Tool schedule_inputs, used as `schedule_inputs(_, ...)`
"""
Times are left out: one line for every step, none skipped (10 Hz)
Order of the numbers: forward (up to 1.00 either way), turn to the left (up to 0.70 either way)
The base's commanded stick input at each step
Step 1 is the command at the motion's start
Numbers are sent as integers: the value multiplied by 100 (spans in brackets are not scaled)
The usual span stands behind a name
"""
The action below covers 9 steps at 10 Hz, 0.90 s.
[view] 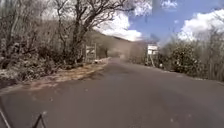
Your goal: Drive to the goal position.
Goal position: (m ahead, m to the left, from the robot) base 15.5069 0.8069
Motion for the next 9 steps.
schedule_inputs(70,4)
schedule_inputs(70,1)
schedule_inputs(70,1)
schedule_inputs(70,0)
schedule_inputs(70,0)
schedule_inputs(70,0)
schedule_inputs(70,0)
schedule_inputs(70,0)
schedule_inputs(70,0)
